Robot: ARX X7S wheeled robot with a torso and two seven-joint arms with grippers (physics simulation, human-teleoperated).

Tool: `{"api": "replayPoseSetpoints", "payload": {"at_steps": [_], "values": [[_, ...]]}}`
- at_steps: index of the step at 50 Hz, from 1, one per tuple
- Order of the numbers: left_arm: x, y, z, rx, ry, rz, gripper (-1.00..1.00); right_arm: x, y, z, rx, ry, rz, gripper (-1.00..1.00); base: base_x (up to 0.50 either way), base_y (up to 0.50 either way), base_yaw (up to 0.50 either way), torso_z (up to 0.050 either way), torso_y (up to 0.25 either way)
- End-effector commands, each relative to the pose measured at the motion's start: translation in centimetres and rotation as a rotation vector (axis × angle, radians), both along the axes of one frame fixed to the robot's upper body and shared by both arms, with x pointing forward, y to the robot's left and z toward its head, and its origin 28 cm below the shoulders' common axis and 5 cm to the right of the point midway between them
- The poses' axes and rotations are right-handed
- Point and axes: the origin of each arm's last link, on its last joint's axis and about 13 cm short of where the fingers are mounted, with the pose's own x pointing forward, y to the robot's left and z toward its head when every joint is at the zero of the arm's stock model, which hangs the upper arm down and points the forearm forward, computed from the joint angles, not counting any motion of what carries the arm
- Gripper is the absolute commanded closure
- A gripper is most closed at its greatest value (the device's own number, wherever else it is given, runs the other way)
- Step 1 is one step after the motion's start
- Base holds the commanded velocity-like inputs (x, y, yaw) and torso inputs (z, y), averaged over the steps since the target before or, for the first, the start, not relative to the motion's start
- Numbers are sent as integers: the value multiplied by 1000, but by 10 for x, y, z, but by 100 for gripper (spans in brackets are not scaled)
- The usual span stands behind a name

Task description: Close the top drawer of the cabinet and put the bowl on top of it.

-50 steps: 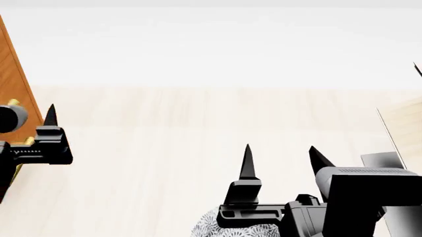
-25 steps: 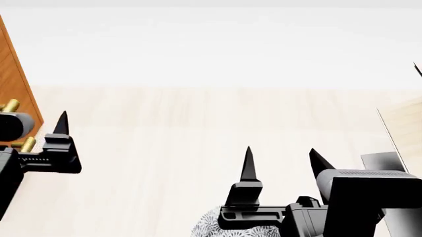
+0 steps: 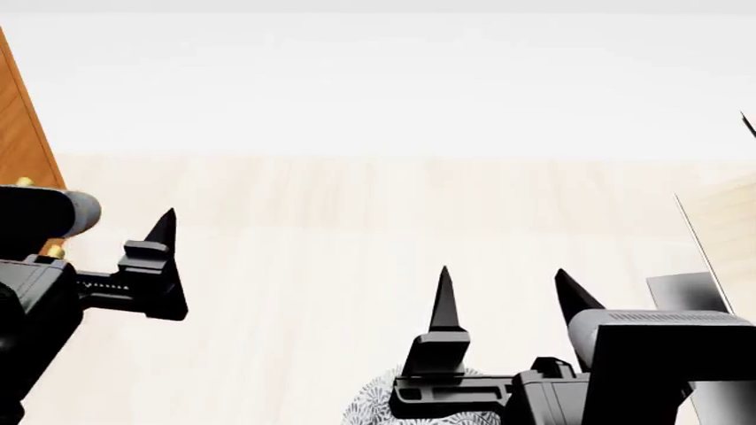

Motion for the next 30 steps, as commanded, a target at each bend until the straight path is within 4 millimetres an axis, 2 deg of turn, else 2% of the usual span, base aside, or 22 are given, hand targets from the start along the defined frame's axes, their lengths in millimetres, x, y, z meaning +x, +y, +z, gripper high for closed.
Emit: {"api": "replayPoseSetpoints", "payload": {"at_steps": [1,9,10,12,13,16,22,24,26,30], "values": [[2,-9,5,-29,50,-72,-100,0,-1,1,-7,-4,-3,-100,0,0,0,0,0],[3,-15,6,-52,71,-107,-100,-1,0,2,-6,-6,2,-100,0,0,0,0,0],[3,-16,6,-59,80,-123,-100,-2,0,-14,-7,-5,1,-100,0,0,0,0,0],[5,-18,6,-57,86,-132,-100,-2,-1,-18,-7,-5,-1,-100,0,0,0,0,0],[6,-19,7,-57,85,-135,-100,-2,-1,-18,-9,-5,-2,-100,0,0,0,0,0],[8,-21,11,-76,92,-147,-100,-1,-1,1,-10,-5,-1,-100,0,0,0,0,0],[9,-25,11,-80,98,-157,-100,-1,-2,0,-9,-4,-5,-100,0,0,0,0,0],[9,-26,11,-83,99,-161,-100,-1,-2,-10,-7,-3,-5,-100,0,0,0,0,0],[8,-28,11,-85,104,-172,-100,-1,-2,-1,-4,-1,-5,-100,0,0,0,0,0],[9,-30,12,-85,105,-184,-100,-1,-2,-1,-4,-1,-4,-100,0,0,0,0,0]]}}
